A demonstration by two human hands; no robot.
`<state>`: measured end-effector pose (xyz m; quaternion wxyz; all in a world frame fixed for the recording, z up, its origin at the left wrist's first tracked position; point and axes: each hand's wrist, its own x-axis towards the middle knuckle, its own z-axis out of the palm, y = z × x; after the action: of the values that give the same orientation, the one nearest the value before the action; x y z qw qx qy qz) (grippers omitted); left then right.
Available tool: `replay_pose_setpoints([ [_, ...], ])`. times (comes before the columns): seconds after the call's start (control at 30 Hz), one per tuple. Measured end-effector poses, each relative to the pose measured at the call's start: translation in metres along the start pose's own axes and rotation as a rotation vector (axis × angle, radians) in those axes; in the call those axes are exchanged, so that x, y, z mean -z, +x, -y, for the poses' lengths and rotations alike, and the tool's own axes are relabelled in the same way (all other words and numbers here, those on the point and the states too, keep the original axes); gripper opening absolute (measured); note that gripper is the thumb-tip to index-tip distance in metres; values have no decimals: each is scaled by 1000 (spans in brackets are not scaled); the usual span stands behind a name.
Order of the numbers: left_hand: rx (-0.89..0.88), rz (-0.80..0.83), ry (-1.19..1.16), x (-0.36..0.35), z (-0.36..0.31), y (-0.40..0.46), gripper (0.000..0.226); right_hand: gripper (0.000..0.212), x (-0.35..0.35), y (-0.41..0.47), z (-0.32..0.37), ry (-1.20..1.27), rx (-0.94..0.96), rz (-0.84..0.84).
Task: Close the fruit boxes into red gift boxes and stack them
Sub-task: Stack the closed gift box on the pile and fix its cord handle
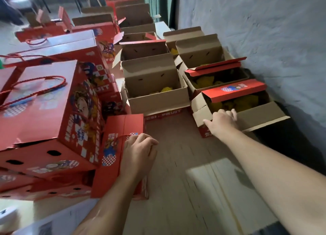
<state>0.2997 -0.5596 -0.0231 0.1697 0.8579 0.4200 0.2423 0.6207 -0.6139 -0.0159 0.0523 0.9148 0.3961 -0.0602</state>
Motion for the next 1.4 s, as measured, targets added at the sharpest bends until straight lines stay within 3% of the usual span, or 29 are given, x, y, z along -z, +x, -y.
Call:
replay_pose_setpoints([
  [0.07,-9,6,13,2,-2,0,10,36,-4,-15,-8,8,25,-61],
  [0.2,0,-2,152,0,-18,-3,10,24,-10,-71,-27,-34,212,21],
  [0.23,-5,-7,115,-3,-28,-3,13,25,-11,-91,-30,-48,289,62],
  [0.33,2,21,-285,-16,-78,-5,32,27,-16,-146,-49,-44,545,230],
  [0.4,74,185,-369,-34,-106,-11,48,29,-21,-178,-60,265,657,337],
  [0.43,133,298,-364,-44,-113,-13,58,32,-20,-192,-63,531,595,329],
  [0.5,278,501,-369,-57,-117,-17,72,34,-25,-213,-67,898,270,9],
  [0.53,328,553,-388,-59,-114,-18,76,43,-29,-220,-69,926,27,-160],
  [0.57,351,570,-397,-59,-111,-20,77,58,-32,-226,-70,963,-227,-206],
  [0.63,352,570,-359,-56,-108,-27,77,82,-31,-235,-71,1330,-650,104],
  [0.67,345,566,-323,-54,-108,-32,74,80,-31,-240,-73,1624,-734,298],
  [0.73,342,561,-245,-51,-108,-42,64,68,-33,-248,-84,2023,-634,477],
  [0.83,371,608,-186,-39,-107,-69,53,80,-38,-269,-91,2243,-389,348],
  [0.9,390,631,-321,-31,-110,-99,46,85,-40,-283,-92,2223,-293,319],
  [1.0,481,852,-667,-26,-128,-157,45,88,-41,-293,-101,1723,-216,16],
  [1.07,451,981,-764,-27,-134,-174,44,98,-42,-290,-109,1445,-184,-139],
  [1.13,383,890,-716,-30,-129,-160,21,120,-44,-283,-116,1285,-290,-213],
  [1.2,487,621,-686,-27,-122,-126,16,136,-44,-283,-115,1154,-391,-187],
  [1.27,678,421,-777,-23,-117,-86,33,139,-48,-292,-106,1145,-412,-147],
  [1.4,782,418,-854,-28,-100,-21,64,131,-68,-317,-74,1455,-519,-14],
])
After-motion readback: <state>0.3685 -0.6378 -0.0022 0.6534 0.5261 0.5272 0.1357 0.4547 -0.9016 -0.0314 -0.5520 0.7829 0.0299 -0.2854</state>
